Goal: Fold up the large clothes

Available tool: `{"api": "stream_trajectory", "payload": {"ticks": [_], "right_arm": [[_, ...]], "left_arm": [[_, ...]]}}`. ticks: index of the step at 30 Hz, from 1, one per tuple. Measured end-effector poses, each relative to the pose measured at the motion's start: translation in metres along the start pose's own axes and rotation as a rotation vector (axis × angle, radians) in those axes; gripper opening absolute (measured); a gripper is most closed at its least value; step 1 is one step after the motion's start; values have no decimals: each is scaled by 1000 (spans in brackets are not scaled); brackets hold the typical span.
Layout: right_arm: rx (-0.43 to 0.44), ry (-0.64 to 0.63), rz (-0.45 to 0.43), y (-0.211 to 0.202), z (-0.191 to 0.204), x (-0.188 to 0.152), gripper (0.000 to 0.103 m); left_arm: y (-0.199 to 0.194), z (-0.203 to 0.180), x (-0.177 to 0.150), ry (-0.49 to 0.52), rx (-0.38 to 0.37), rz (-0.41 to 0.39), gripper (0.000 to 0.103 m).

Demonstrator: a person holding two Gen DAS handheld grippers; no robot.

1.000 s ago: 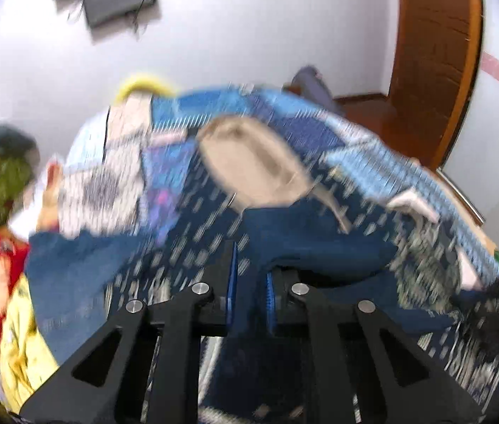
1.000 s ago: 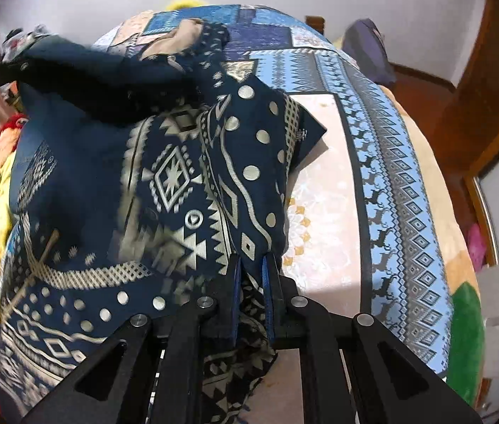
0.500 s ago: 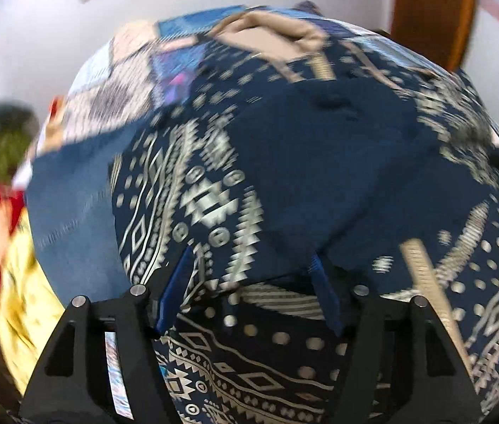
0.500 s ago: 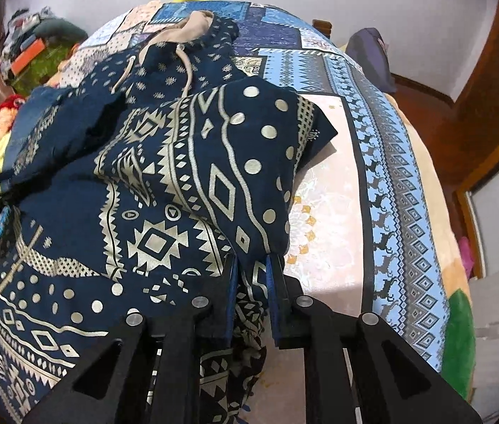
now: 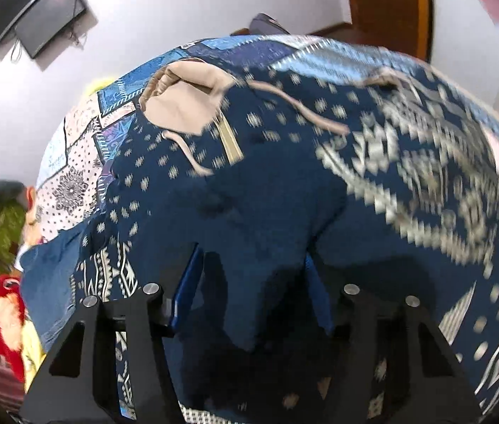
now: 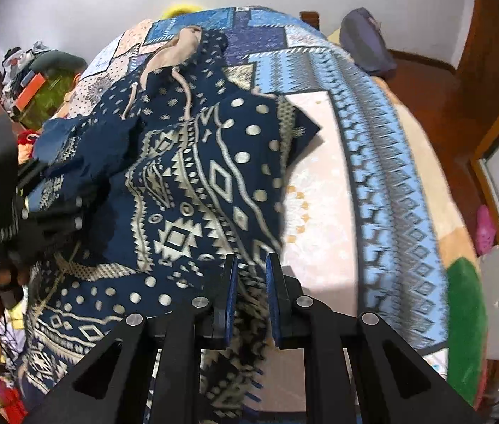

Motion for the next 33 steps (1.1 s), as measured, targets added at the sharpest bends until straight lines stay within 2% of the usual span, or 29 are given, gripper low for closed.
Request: {"api": "stream_trajectory", "payload": {"ticks": [1, 2, 3, 6, 11, 16, 20, 23, 25, 26, 27, 30, 33], "right_arm": [[-21, -8, -5, -3, -3, -1, 12], [-40, -15, -8, -5, -5, -2, 12], [-57, -22, -10, -8, -7, -3, 12], [-70, -23, -16, -12, -14, -2, 12], [-32, -6, -23, -15, -17, 1, 12], [-45, -8, -12, -6, -11, 5, 12], [-23, -1, -7, 0, -1, 7, 12], [-21, -8, 2, 4, 8, 8, 12], [-29, -19, 5, 7, 13, 9, 12], [-39, -28, 0, 9, 15, 9, 12], [-68, -37, 3, 15, 15, 10, 12], [-119, -56, 32, 32, 12, 9, 12], [-147, -107, 11, 32, 15, 6, 12]], "left_arm": [[-1, 4, 5, -10, -2, -10, 53], [-1, 6, 9, -14, -9, -11, 37], [-1, 9, 11, -27, -23, -6, 15], [-9, 32, 9, -112, -50, -20, 13], [-44, 90, -11, -266, -73, -79, 12], [-60, 142, -49, -361, -75, -59, 12], [-38, 159, -87, -403, -89, 41, 14], [-16, 162, -119, -418, -70, 138, 31], [-9, 164, -135, -416, -37, 168, 44], [-6, 166, -144, -419, -22, 179, 56], [-4, 169, -154, -426, -12, 184, 59], [-1, 173, -174, -439, -8, 206, 59], [-3, 176, -184, -434, -1, 211, 59]]}}
Point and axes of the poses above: each gripper's, at about its wrist camera, not at the fingertips, and y roughly the way its jaws point, z to its left, x to its top, the point moved 5 cm from there along y, roughly the way its jaws point, and after that the axes turned 7 degrees about z, right-handed, at the moved point
